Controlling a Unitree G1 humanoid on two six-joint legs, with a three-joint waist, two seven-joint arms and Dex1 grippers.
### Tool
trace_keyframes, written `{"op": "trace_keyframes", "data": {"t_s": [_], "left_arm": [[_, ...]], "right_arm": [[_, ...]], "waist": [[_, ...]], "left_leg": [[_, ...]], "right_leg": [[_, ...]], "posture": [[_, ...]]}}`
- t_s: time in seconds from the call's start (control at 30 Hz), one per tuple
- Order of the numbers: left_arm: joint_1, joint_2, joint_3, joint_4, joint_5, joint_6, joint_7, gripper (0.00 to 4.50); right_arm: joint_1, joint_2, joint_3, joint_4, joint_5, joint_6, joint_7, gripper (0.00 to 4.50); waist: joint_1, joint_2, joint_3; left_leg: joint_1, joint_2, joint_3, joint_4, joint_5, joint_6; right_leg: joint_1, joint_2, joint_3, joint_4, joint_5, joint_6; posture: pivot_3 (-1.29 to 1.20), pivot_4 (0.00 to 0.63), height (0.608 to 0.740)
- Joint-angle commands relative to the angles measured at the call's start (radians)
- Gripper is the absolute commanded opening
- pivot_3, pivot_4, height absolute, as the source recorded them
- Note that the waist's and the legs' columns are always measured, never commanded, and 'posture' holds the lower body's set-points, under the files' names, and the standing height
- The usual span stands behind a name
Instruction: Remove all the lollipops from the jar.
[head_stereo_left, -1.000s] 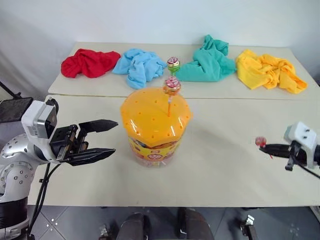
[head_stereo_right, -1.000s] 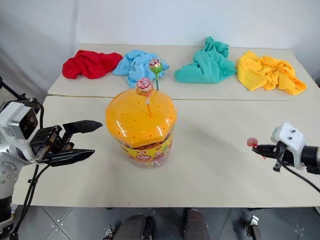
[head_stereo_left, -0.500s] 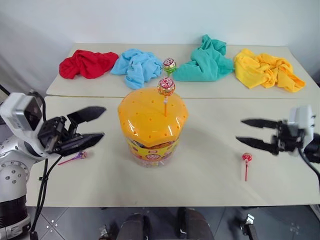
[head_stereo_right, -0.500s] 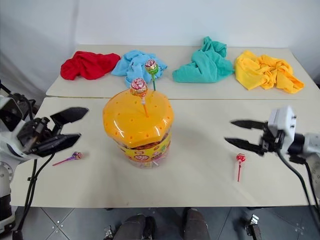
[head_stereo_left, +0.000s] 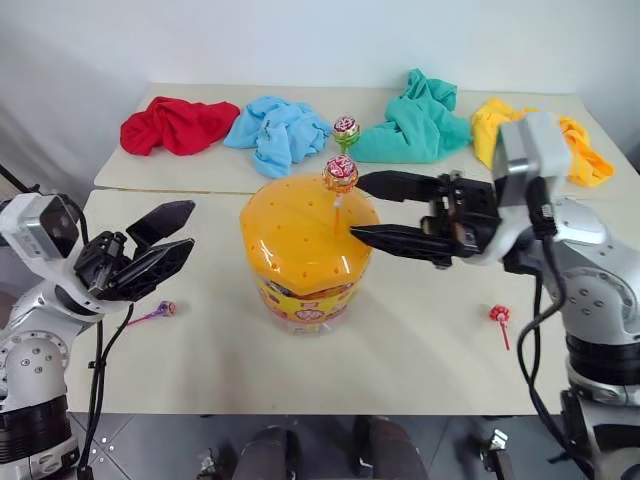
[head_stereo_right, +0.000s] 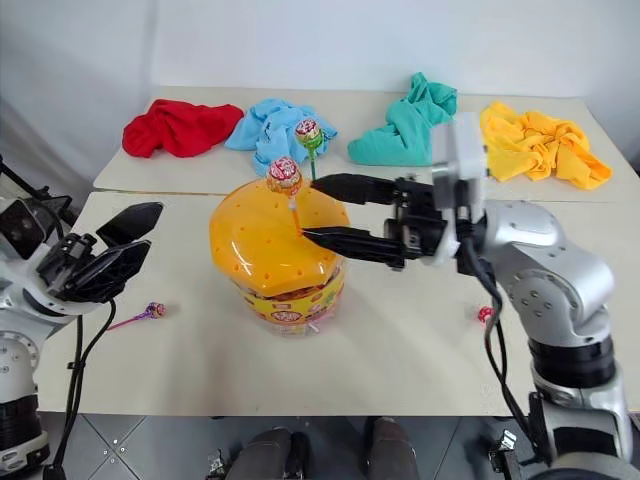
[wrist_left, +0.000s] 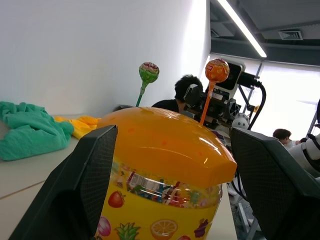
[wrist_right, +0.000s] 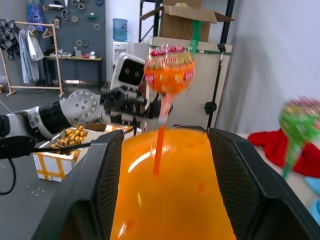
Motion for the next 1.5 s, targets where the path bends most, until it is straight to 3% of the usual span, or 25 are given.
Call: {"op": "trace_keyframes", "data": {"t_s": [0.03,0.17,0.37,0.53,0.67,0.8,0.87,1.07,1.2,1.3,1.4,1.5], "left_arm": [[0.003,0.002,0.016,-0.043,-0.009,-0.017,-0.003,3.79],[0.003,-0.001,0.017,-0.051,-0.010,-0.019,0.000,3.79],[-0.027,-0.008,0.005,-0.066,-0.024,-0.019,-0.002,3.79],[-0.079,-0.015,-0.017,-0.087,-0.023,-0.027,0.000,3.79],[-0.096,0.019,-0.058,-0.114,0.014,-0.028,-0.048,3.79],[-0.127,0.069,-0.114,-0.069,0.125,-0.084,-0.140,3.79],[-0.133,0.094,-0.139,-0.052,0.167,-0.108,-0.189,3.79],[-0.164,0.096,-0.169,-0.046,0.193,-0.130,-0.214,3.79],[-0.168,0.084,-0.156,-0.058,0.160,-0.112,-0.188,3.79],[-0.166,0.077,-0.128,-0.062,0.122,-0.096,-0.157,3.79],[-0.153,0.053,-0.069,-0.038,0.076,-0.081,-0.092,3.79],[-0.135,0.031,-0.030,-0.007,0.067,-0.084,-0.048,3.79]], "right_arm": [[-0.036,0.023,0.012,-0.005,-0.018,0.013,0.004,1.54],[-0.045,0.041,0.010,-0.006,-0.017,0.027,0.015,0.14],[-0.070,0.122,-0.149,0.061,0.131,0.020,-0.051,0.06],[-0.073,0.016,-0.291,0.122,0.227,0.103,-0.079,0.06],[0.097,-0.343,-0.284,0.225,-0.029,0.115,0.091,0.06],[0.398,-0.560,-0.207,0.495,-0.419,-0.224,0.218,0.06],[0.470,-0.587,-0.189,0.563,-0.514,-0.329,0.241,0.06],[0.528,-0.531,-0.137,0.773,-0.667,-0.558,0.263,0.06],[0.517,-0.491,-0.144,0.812,-0.676,-0.590,0.294,0.97],[0.499,-0.466,-0.186,0.793,-0.622,-0.615,0.342,1.96],[0.409,-0.391,-0.285,0.604,-0.369,-0.455,0.375,2.95],[0.323,-0.349,-0.307,0.445,-0.225,-0.291,0.340,2.95]], "waist": [[0.000,0.000,0.000],[0.002,0.000,0.000],[0.000,0.000,0.000],[0.005,0.000,0.000],[0.012,0.000,0.000],[0.017,-0.001,-0.001],[0.014,-0.001,-0.001],[-0.012,0.004,0.001],[-0.019,0.004,0.001],[-0.019,0.004,0.001],[-0.025,0.004,0.001],[-0.023,0.006,0.001]], "left_leg": [[0.000,0.000,0.000,0.000,0.000,0.000],[-0.001,-0.001,0.000,0.000,0.000,0.000],[0.000,0.000,0.000,0.000,0.000,0.001],[-0.001,-0.001,0.000,0.000,0.000,0.001],[-0.002,-0.001,-0.001,0.000,-0.002,0.004],[-0.002,-0.002,0.006,-0.001,-0.004,0.006],[-0.002,-0.004,0.010,0.000,-0.004,0.007],[0.003,0.000,0.014,0.000,-0.003,0.005],[0.004,0.001,0.013,0.000,-0.002,0.005],[0.003,0.001,0.011,0.000,-0.002,0.005],[0.003,0.001,0.010,0.000,-0.002,0.005],[0.004,0.002,0.010,0.001,-0.002,0.004]], "right_leg": [[0.000,0.000,0.000,0.000,0.000,0.000],[0.000,0.000,0.000,0.000,0.000,0.000],[0.000,0.000,0.000,0.001,0.000,0.000],[0.000,0.000,0.000,0.000,0.000,0.001],[0.000,0.000,-0.001,-0.002,0.001,0.001],[0.001,0.001,-0.001,-0.010,0.001,0.003],[0.001,0.001,0.000,-0.012,0.002,0.005],[0.002,0.000,0.002,-0.011,0.003,0.005],[0.002,0.000,0.003,-0.008,0.003,0.005],[0.002,0.000,0.003,-0.008,0.003,0.005],[0.002,0.000,0.002,-0.008,0.003,0.005],[0.002,0.000,0.002,-0.006,0.003,0.004]], "posture": [[0.00,0.150,0.740],[0.00,0.150,0.740],[0.00,0.150,0.740],[0.00,0.150,0.740],[0.00,0.150,0.740],[0.00,0.150,0.740],[0.00,0.150,0.740],[0.00,0.150,0.740],[0.00,0.150,0.740],[0.00,0.150,0.740],[0.00,0.150,0.740],[0.00,0.150,0.740]]}}
